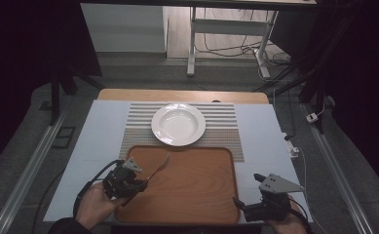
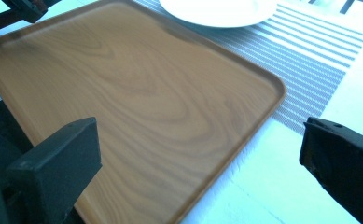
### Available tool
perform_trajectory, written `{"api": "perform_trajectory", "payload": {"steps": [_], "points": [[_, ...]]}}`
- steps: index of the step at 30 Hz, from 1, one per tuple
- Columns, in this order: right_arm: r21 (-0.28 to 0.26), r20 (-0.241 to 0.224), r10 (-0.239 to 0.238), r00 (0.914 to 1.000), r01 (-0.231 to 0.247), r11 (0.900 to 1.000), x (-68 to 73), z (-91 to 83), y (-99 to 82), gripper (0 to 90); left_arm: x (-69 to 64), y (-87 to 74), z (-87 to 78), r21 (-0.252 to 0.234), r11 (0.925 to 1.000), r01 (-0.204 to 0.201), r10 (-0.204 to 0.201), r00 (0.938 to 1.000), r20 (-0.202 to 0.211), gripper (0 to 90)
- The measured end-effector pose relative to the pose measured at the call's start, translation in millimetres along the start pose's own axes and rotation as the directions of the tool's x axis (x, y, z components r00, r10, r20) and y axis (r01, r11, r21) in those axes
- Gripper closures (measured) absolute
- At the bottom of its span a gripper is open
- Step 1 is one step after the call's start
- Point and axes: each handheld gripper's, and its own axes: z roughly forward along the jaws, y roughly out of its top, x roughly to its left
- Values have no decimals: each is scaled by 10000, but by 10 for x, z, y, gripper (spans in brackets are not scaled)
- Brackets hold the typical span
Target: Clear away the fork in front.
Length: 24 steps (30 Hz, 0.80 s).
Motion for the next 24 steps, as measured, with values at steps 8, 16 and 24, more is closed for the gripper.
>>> {"api": "perform_trajectory", "payload": {"steps": [8,16,24], "points": [[134,343,426,9985,-431,9990,-64,-103,-97,0,116,-22,119,597,9900,1277,-1266,9917,-218,802],[453,551,459,9974,-484,9978,-92,-130,-155,0,236,-40,270,1395,9667,2147,-2051,9754,-806,802],[729,612,535,9967,-579,9957,-107,-139,-183,0,264,-22,358,1575,9597,2325,-2193,9708,-971,793]]}}
